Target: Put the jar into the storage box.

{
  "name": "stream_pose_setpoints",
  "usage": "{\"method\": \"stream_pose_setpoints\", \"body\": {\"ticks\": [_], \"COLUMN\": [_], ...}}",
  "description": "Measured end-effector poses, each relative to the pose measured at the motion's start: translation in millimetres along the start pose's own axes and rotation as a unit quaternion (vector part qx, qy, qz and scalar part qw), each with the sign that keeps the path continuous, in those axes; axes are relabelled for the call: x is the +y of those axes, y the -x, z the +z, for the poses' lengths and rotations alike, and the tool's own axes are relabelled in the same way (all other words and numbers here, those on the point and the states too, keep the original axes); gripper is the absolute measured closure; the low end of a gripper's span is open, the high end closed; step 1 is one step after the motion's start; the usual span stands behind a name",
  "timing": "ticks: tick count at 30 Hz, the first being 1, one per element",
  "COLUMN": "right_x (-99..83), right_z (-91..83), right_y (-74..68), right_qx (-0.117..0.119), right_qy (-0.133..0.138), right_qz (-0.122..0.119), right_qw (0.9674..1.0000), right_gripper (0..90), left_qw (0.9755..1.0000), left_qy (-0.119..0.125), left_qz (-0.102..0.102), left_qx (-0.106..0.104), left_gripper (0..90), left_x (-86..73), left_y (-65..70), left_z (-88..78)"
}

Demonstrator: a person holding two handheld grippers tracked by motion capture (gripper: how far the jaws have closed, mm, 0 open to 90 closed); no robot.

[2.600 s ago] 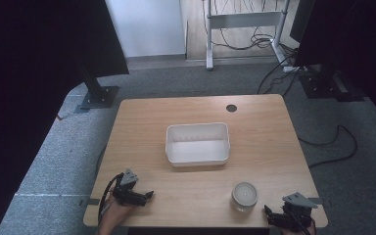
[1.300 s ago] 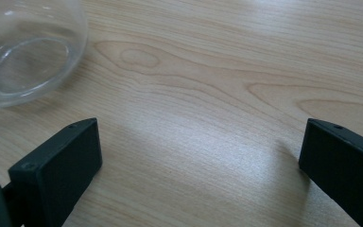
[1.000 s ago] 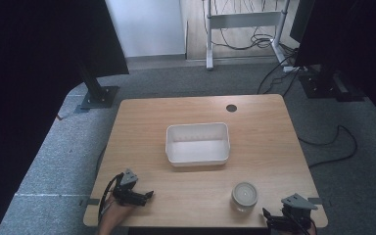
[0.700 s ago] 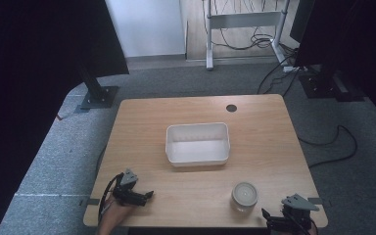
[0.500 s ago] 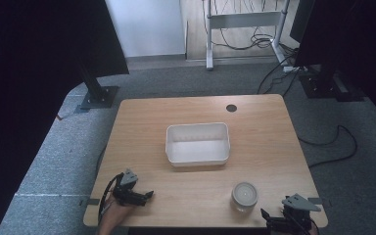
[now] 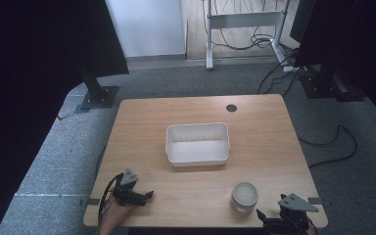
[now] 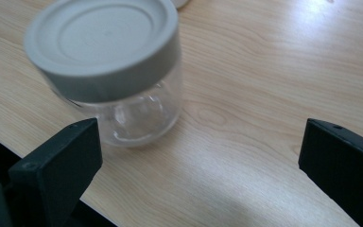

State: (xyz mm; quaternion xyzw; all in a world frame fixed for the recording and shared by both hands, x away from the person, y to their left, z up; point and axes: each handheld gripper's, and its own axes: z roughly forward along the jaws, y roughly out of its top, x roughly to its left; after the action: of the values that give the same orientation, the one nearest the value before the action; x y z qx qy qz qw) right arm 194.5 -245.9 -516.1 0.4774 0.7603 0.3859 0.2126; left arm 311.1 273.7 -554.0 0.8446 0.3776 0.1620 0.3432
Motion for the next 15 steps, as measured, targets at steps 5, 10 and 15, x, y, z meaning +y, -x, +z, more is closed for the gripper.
{"method": "stream_pose_setpoints", "body": {"ticks": [5,10,15], "right_x": [5.1,8.6,12.9], "right_z": [-0.5,0.2,1.5], "right_y": [-5.3,-9.7,-14.3], "right_qx": [0.009,0.019,0.028], "right_qy": [0.006,0.010,0.016], "right_qz": [-0.011,-0.021,-0.032], "right_qw": [0.9999,0.9996,0.9990], "right_gripper": [0.0,0.0,0.0], "left_qw": [1.0000,1.0000,1.0000], "left_qy": [0.000,0.000,0.000], "left_qz": [0.000,0.000,0.000], "left_qx": [0.000,0.000,0.000], "left_gripper": [0.0,0.0,0.0], "left_x": [0.0,0.0,0.0], "left_y": [0.0,0.0,0.0], "left_z": [0.0,0.0,0.0]}}
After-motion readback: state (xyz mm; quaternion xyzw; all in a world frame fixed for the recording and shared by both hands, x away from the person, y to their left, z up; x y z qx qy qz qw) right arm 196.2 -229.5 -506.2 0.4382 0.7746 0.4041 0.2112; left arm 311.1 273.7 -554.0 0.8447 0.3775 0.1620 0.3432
